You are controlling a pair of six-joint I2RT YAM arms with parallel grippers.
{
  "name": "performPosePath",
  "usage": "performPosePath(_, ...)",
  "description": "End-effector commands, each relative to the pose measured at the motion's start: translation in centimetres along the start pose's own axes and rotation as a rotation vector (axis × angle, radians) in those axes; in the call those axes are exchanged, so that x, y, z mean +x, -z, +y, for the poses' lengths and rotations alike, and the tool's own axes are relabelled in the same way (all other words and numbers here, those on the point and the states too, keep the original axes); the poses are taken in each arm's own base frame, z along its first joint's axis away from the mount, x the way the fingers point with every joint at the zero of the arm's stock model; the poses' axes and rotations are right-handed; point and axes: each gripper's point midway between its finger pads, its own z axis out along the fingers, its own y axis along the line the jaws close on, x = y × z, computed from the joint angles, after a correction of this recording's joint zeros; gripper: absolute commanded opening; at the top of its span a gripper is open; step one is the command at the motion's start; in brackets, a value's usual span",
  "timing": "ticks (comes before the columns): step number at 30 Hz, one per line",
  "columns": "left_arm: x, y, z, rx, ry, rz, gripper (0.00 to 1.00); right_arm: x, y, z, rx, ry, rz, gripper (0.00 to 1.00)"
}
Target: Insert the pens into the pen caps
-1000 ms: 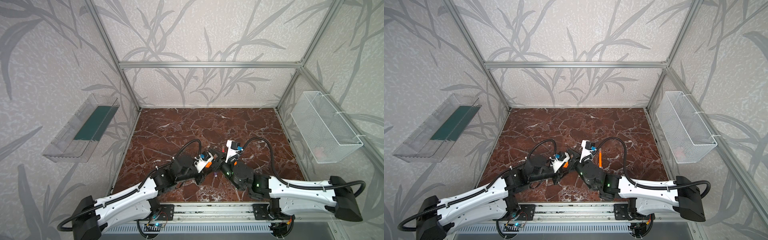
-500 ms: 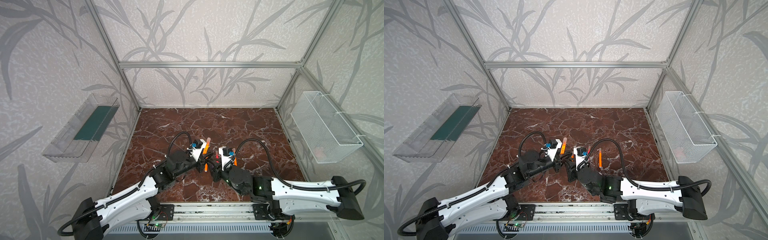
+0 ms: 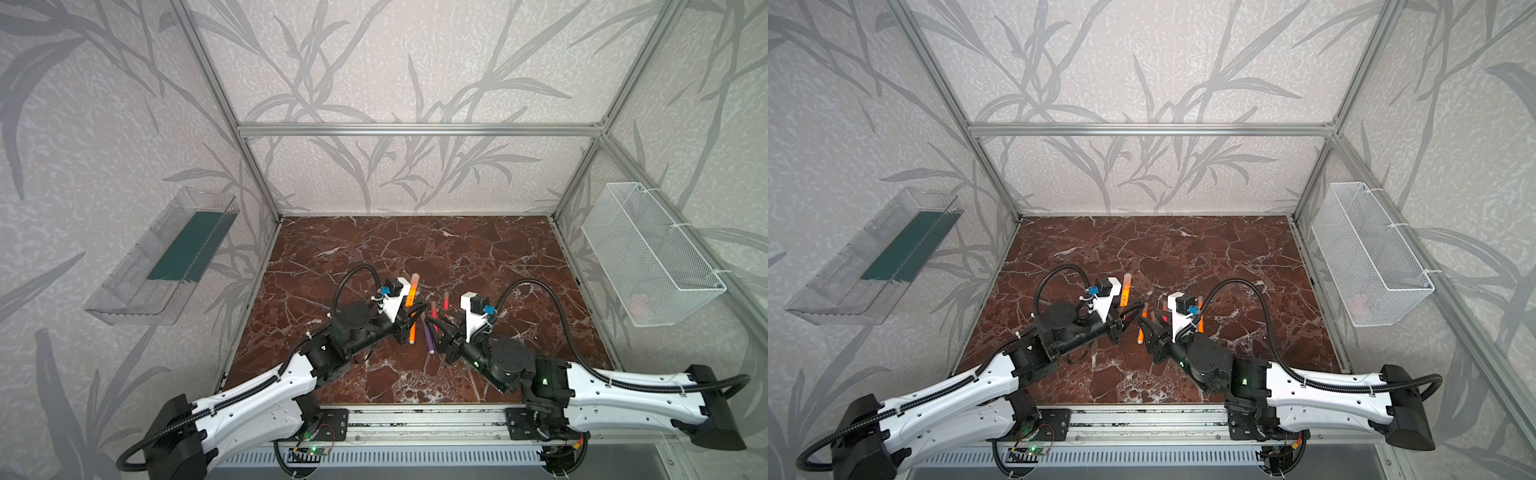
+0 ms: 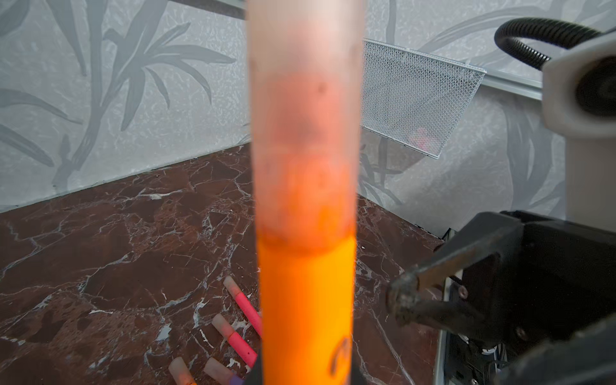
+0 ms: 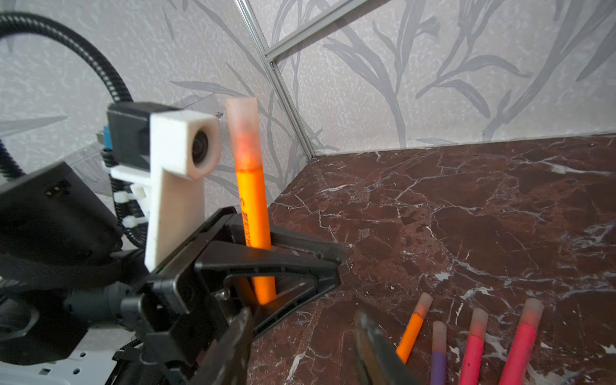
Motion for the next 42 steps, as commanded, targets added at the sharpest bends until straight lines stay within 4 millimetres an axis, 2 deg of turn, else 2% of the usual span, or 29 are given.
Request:
performPosePath(1,0.1,0.2,-0.8,0.044,0.018,-0.031,0.0,-1.9,0.0,1.0,-0.056,-0.003,-0.07,0.5)
performPosePath(5,1.0,0.2,-0.9,0.052,0.027,-0.028,0.0,-2.0,-1.0,1.9,-0.097,-0.012,-0.094,0.53)
performPosePath(13,1.5,0.4,-1.4,0.072,0.029,-0.024,0.0,-0.8,-4.5,1.2,-0.093,-0.071,-0.066,0.54)
performPosePath(21,2.0,0.2,-1.6,0.086,0.025,-0.009,0.0,0.1,-6.1,2.2,-0.115,-0.068,-0.037,0.52)
performPosePath(24,1.9,0.2,-1.7,0.093,0.026,-0.015,0.0,0.6,-6.6,2.3,-0.11,-0.068,-0.018,0.45)
performPosePath(28,1.9,0.2,-1.9,0.104,0.027,-0.01,0.0,1.5,-6.9,1.7,-0.096,-0.084,0.002,0.25)
performPosePath(30,2.0,0.2,-2.0,0.107,0.025,-0.006,0.0,1.8,-6.9,1.3,-0.089,-0.095,0.005,0.21)
performPosePath(33,2.4,0.1,-1.8,0.098,0.022,0.004,0.1,2.0,-6.6,0.8,-0.078,-0.093,0.01,0.15)
performPosePath(36,2.9,0.2,-1.5,0.084,0.019,0.016,0.24,2.1,-6.2,-0.9,-0.011,-0.087,0.022,0.11)
performPosePath(42,3.9,0.9,0.2,-0.006,0.015,0.028,0.53,3.2,-5.4,-6.8,0.191,-0.109,0.118,0.04)
